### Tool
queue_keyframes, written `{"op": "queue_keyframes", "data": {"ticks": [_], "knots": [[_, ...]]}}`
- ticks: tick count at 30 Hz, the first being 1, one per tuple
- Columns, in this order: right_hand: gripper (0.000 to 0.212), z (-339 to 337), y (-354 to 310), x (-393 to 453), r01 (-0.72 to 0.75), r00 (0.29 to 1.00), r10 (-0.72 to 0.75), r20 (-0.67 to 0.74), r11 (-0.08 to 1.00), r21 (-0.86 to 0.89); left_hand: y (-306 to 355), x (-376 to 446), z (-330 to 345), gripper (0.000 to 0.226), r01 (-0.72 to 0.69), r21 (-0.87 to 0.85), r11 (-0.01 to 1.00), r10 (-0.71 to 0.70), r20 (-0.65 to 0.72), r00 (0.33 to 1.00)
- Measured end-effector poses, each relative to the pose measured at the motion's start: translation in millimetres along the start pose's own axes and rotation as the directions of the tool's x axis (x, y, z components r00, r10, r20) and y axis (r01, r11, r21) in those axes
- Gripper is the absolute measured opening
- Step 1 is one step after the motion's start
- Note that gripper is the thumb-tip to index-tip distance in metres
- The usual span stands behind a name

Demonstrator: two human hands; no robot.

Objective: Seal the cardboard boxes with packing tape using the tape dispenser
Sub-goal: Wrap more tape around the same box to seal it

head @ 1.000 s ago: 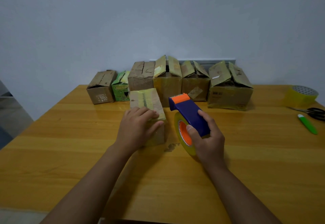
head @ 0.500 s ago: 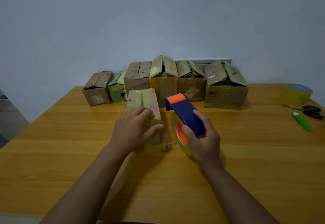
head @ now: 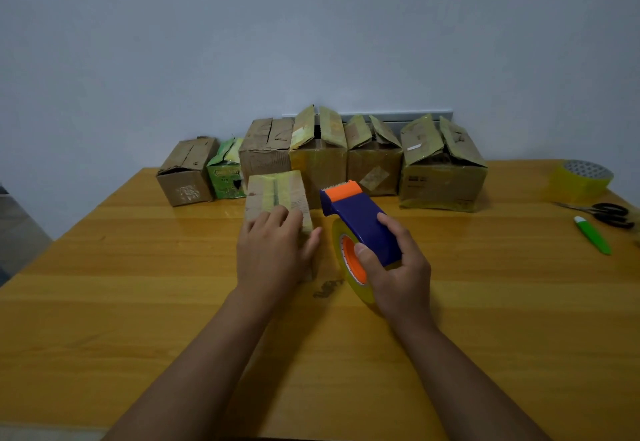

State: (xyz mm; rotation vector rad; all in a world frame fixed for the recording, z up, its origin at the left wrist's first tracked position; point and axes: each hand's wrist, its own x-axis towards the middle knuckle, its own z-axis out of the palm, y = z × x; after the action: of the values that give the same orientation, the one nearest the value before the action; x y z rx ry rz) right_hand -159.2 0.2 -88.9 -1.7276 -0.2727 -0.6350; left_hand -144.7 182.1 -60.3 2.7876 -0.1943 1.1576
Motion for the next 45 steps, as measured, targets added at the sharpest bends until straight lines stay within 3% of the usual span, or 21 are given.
{"op": "queue_keyframes", "data": {"ticks": [9,14,18,22,24,28,32,37,45], "knots": [[0.048,-0.1,-1.1,-0.4,0.013,1.000,-0.013,-0.005,1.000,-0.006,3.0,-1.5,-3.8,0.032,0.002,0.013,1.000,-0.002,0.036,0.999],[0.049,-0.2,0.6,-1.1,0.002,1.000,-0.002,-0.002,1.000,0.006,-17.2,-0.3,-21.2,0.047,-0.061,-0.124,0.990,0.079,0.146,0.986],[0.048,1.4,-0.6,-0.6,-0.001,1.000,0.001,-0.010,1.000,0.012,-35.2,0.5,-24.3,0.039,-0.104,-0.155,0.982,0.127,0.152,0.980],[0.046,0.0,-0.5,-0.9,0.006,1.000,-0.006,-0.014,1.000,0.008,-30.7,2.6,-25.3,0.046,0.022,-0.214,0.977,0.026,0.220,0.975],[0.047,0.4,-0.9,-0.5,0.006,1.000,-0.006,-0.014,1.000,0.008,-38.2,-1.5,-24.2,0.051,0.032,-0.275,0.961,0.043,0.260,0.965],[0.049,1.4,1.0,0.0,0.010,1.000,-0.010,-0.021,1.000,-0.004,-56.8,-6.7,-24.7,0.051,-0.051,-0.282,0.958,0.129,0.264,0.956],[0.054,1.3,3.1,-0.4,0.007,1.000,-0.007,-0.017,1.000,-0.008,-59.3,-2.9,-25.4,0.047,-0.156,-0.162,0.974,0.193,0.241,0.951],[0.056,0.7,2.5,-0.5,0.011,1.000,-0.011,-0.018,1.000,-0.005,-35.5,-10.3,-18.2,0.042,0.037,-0.104,0.994,-0.023,0.137,0.990],[0.051,1.3,2.7,0.2,0.019,1.000,-0.019,-0.014,1.000,-0.001,-43.8,-17.5,-20.4,0.038,-0.017,-0.247,0.969,0.044,0.105,0.993]]}}
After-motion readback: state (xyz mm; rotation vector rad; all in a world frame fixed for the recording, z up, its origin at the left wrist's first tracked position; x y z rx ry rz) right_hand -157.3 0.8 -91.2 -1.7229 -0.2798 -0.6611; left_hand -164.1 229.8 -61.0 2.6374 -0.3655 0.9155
